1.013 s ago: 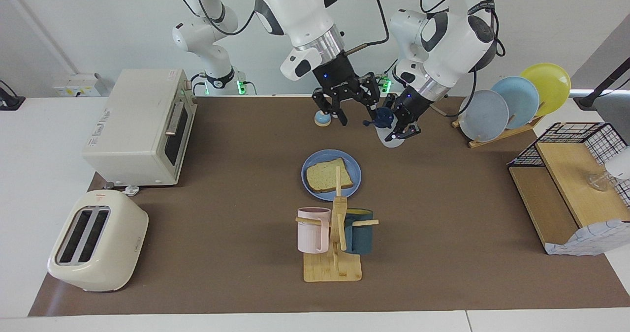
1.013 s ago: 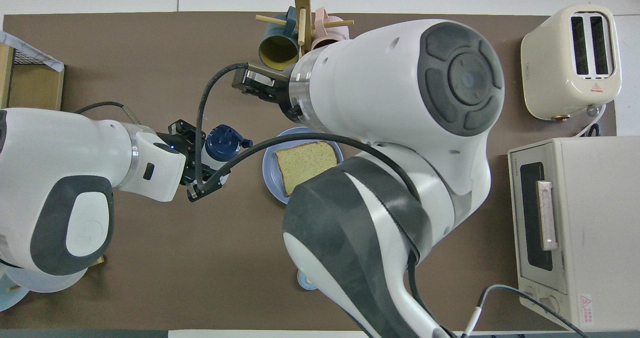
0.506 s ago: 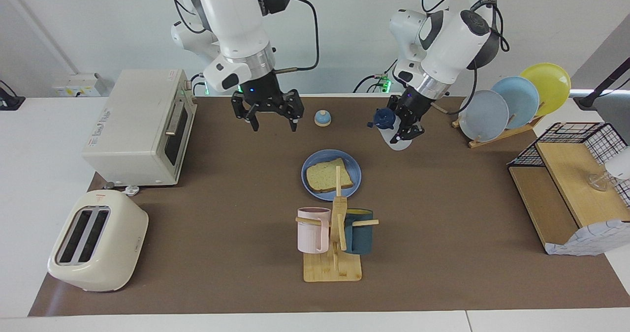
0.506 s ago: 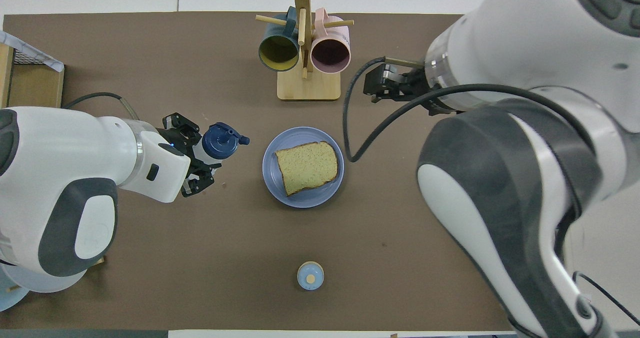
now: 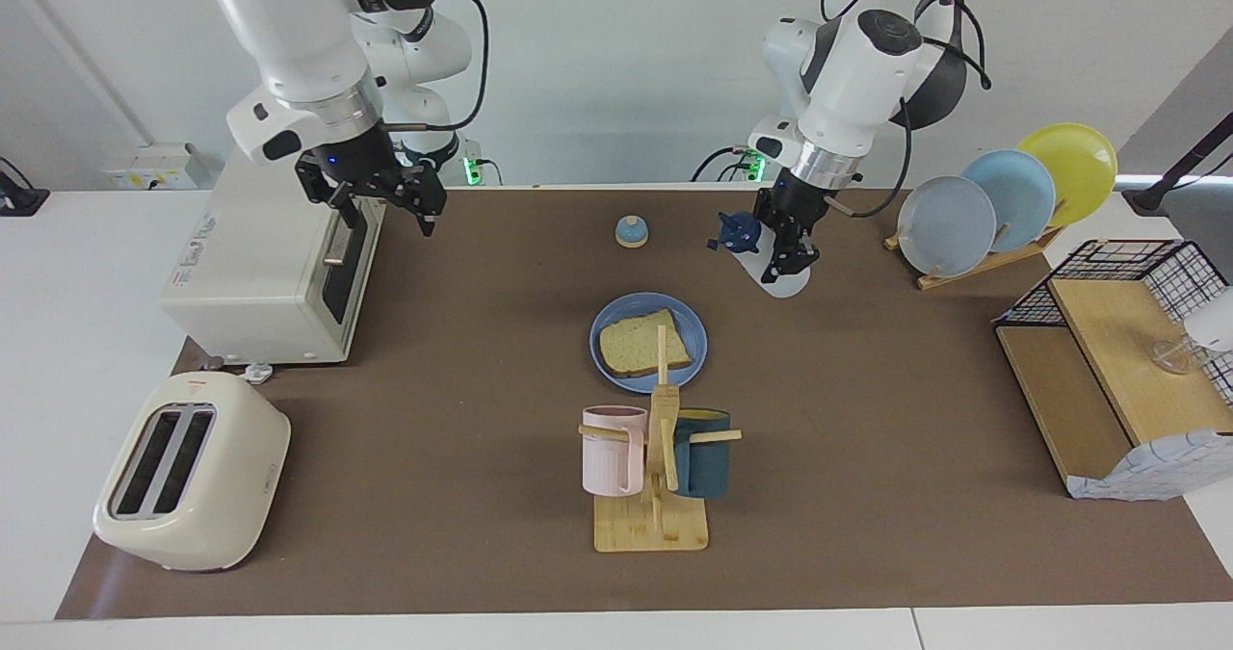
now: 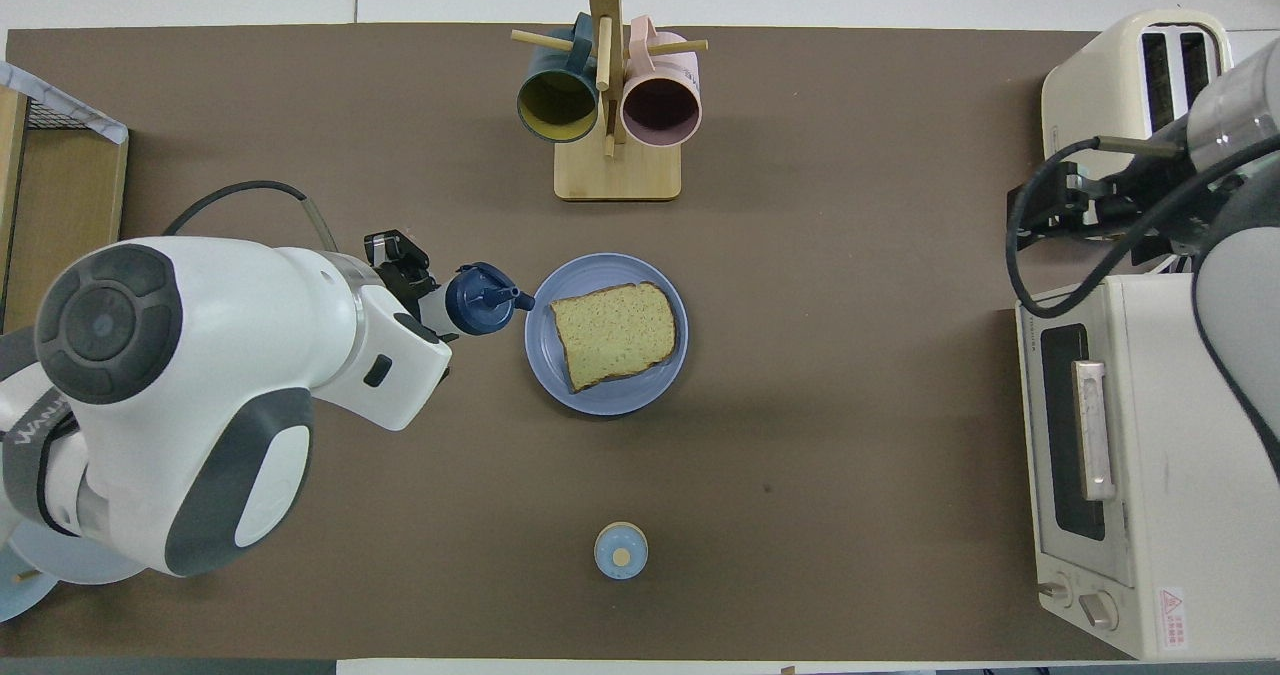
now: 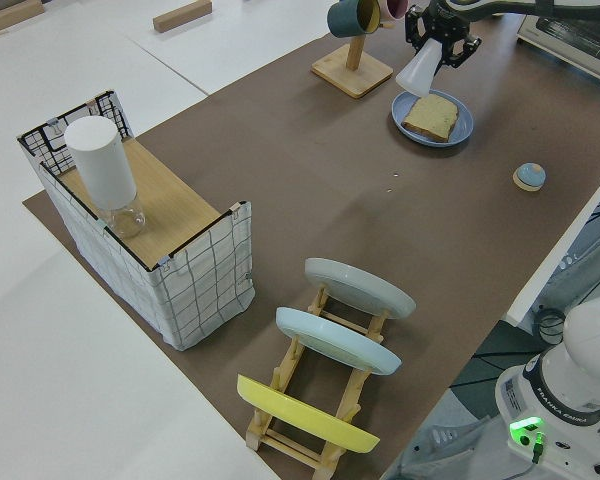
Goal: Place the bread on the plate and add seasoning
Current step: 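Withdraw the right gripper while the left gripper moves the bottle over the plate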
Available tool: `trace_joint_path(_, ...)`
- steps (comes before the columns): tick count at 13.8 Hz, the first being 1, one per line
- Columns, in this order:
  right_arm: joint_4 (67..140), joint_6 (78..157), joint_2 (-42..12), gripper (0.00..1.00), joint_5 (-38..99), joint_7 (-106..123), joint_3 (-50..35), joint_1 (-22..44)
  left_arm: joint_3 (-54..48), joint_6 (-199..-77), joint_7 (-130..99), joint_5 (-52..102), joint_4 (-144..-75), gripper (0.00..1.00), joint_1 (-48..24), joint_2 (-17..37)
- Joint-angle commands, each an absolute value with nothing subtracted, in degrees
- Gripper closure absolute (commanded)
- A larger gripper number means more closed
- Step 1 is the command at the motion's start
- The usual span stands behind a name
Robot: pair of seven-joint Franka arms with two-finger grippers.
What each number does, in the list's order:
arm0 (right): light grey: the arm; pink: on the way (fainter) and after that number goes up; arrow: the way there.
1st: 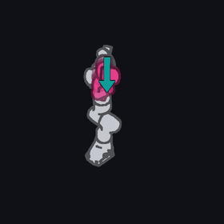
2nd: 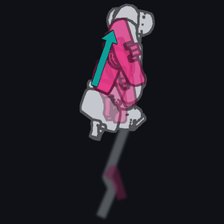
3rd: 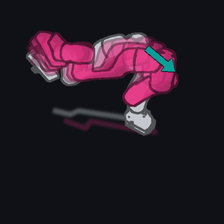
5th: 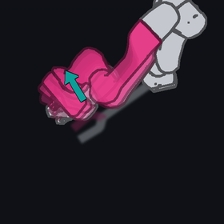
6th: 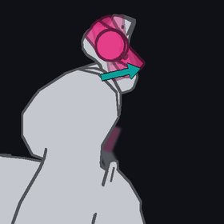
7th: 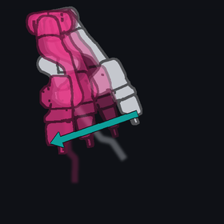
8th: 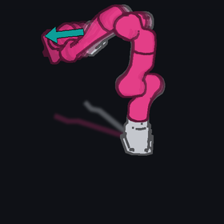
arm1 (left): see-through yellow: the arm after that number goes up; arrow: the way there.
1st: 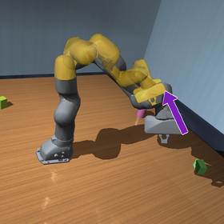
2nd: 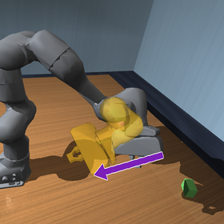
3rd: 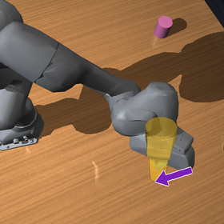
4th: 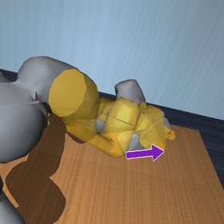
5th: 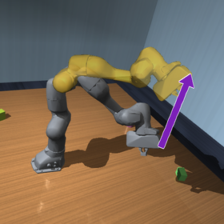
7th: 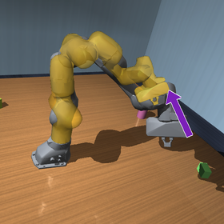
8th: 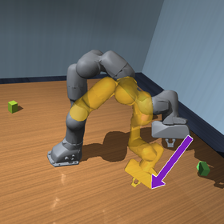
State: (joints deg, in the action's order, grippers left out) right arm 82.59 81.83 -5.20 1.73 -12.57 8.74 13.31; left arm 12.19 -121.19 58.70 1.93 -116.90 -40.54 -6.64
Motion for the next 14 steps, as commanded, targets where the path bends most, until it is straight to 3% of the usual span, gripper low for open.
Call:
trace_joint_path(1,95.8,85.1,3.8,0.00,0.6,-7.9,8.1,11.1,10.6,-117.3,55.7,-4.5,-112.5,1.00,-41.3,-4.5)
trace_joint_path(5,94.1,85.0,2.7,0.00,0.6,-5.8,7.0,6.4,7.8,-116.4,52.9,-13.8,-111.4,1.00,-41.4,-3.1)
trace_joint_path(11,94.3,85.4,3.0,0.00,-1.1,-1.8,3.6,2.1,6.7,-112.1,46.2,-25.8,-109.7,1.00,-47.0,-0.3)
trace_joint_path(14,94.0,85.3,2.6,0.00,-1.1,-1.6,3.4,1.9,6.7,-107.7,40.3,-33.2,-107.1,1.00,-52.1,4.1)
